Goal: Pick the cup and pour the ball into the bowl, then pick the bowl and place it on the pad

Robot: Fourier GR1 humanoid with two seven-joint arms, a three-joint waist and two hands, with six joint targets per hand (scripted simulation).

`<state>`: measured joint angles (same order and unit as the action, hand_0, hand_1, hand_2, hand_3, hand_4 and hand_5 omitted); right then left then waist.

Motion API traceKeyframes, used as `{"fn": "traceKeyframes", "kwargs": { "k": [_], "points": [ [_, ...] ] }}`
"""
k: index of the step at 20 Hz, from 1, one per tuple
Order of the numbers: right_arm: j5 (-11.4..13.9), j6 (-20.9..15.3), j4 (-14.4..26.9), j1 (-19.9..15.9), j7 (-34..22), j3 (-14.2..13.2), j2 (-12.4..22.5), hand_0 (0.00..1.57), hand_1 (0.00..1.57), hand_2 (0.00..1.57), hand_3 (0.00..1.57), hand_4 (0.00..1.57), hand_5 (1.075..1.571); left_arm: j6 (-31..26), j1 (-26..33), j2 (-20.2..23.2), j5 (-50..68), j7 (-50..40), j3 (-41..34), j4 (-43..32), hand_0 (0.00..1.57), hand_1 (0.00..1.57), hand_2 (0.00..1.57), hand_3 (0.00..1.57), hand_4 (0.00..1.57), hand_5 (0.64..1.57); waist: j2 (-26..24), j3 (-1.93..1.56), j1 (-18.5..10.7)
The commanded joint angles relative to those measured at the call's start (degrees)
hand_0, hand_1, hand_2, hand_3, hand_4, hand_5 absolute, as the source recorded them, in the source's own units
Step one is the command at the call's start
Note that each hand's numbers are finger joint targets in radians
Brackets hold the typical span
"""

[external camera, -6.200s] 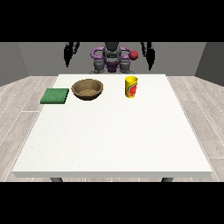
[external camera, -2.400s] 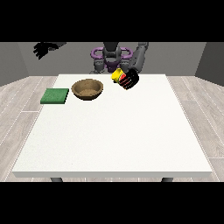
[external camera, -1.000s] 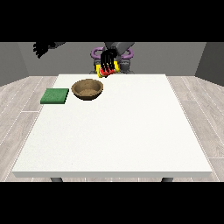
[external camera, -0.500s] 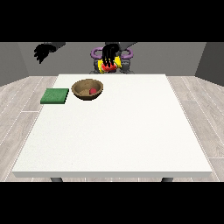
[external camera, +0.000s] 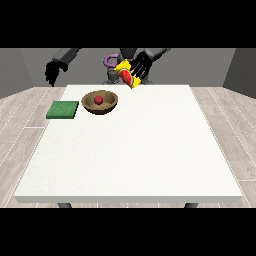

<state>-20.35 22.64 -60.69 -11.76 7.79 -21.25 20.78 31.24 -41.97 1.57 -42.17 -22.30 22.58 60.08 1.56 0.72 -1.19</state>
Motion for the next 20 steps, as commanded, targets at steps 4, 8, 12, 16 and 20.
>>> {"fn": "traceKeyframes", "kwargs": {
  "k": [4,8,12,16,20],
  "points": [
    [-0.1,-3.4,0.3,0.5,1.3,-1.1,-2.2,0.00,0.00,0.00,0.00,0.66,1.571,-6.5,0.8,-1.0,30.1,9.3,-15.2,16.8,0.00,0.00,0.00,0.00,0.16,1.440,4.3,0.10,-5.4],
    [0.5,-6.9,-0.1,2.0,2.9,-2.5,-3.3,0.00,0.00,0.00,0.00,0.42,1.570,-21.4,2.3,6.5,44.7,12.6,-23.7,20.7,0.00,0.00,0.00,0.00,0.21,1.500,5.8,-0.27,-10.5],
    [1.1,-9.6,-1.7,1.8,4.2,-1.6,-6.4,0.00,0.00,0.00,0.00,0.00,1.569,-35.0,1.1,15.8,55.8,13.6,-32.7,18.6,0.00,0.00,0.00,0.00,0.32,1.497,7.9,-0.52,-12.4],
    [-0.4,-10.1,1.8,-3.5,4.9,-3.5,-4.8,0.00,0.00,0.00,0.00,0.00,1.569,-42.2,0.7,21.8,61.5,14.4,-38.4,15.9,0.00,0.00,0.00,0.00,0.35,1.504,11.2,-0.72,-12.4],
    [2.2,-10.4,4.8,-3.8,10.3,-0.3,-9.3,0.00,0.00,0.00,0.00,0.00,1.568,-46.2,-1.9,29.8,65.3,13.3,-44.6,12.0,0.00,0.00,0.00,0.00,0.31,1.513,13.6,-0.75,-10.4]
  ]
}}
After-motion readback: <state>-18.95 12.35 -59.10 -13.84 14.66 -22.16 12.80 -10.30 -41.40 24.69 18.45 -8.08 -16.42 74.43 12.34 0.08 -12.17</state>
